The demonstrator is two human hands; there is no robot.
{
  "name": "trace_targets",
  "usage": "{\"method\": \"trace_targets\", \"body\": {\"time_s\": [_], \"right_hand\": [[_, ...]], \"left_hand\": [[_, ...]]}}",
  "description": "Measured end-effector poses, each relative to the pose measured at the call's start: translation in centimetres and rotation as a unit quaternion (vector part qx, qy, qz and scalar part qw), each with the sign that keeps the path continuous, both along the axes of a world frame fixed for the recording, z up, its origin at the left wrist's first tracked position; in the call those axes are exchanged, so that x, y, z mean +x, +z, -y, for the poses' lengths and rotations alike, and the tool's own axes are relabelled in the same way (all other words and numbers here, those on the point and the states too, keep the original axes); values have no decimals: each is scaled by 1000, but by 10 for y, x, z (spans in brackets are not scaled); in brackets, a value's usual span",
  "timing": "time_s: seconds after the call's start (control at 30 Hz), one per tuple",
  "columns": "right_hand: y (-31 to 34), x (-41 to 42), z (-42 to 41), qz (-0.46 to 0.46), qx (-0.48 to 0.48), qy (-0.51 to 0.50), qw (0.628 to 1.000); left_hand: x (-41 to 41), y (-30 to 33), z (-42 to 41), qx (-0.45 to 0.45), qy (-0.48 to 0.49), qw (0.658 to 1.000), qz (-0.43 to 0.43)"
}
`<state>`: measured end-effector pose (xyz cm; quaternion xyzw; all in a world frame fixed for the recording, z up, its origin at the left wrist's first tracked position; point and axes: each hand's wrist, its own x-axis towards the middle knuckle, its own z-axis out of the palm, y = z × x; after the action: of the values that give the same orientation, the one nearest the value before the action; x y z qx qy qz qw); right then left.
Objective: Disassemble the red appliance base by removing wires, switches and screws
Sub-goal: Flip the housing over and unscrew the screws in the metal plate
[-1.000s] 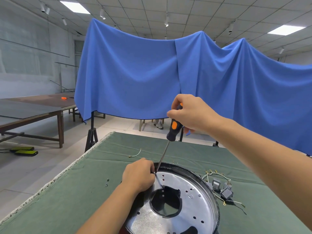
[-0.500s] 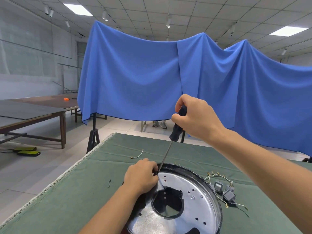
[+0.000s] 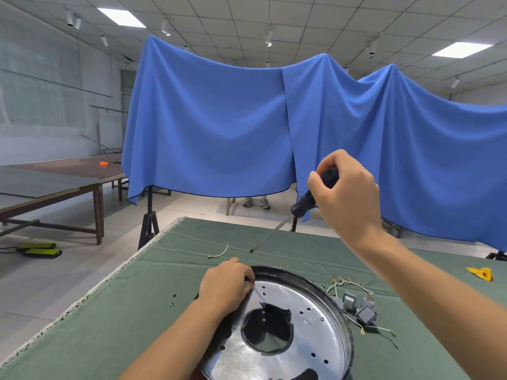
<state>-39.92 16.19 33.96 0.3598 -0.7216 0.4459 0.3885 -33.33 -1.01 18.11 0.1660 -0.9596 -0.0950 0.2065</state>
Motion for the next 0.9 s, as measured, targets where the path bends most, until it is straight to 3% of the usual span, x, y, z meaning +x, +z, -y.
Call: {"method": "trace_targets", "body": {"time_s": [0.13, 0.4, 0.63, 0.9], "right_hand": [[-40, -5, 0, 98, -89, 40, 990], [-118, -12, 15, 256, -110, 55, 959], [-136, -14, 13, 247, -36, 53, 967], [-148, -10, 15, 269, 130, 55, 953]], "left_hand": [[-1, 0, 0, -9, 3, 1000, -5], [-2, -1, 1, -18, -1, 999, -27], [-10, -5, 0, -71, -9, 997, -26], [-14, -9, -5, -140, -2, 989, 37]]}}
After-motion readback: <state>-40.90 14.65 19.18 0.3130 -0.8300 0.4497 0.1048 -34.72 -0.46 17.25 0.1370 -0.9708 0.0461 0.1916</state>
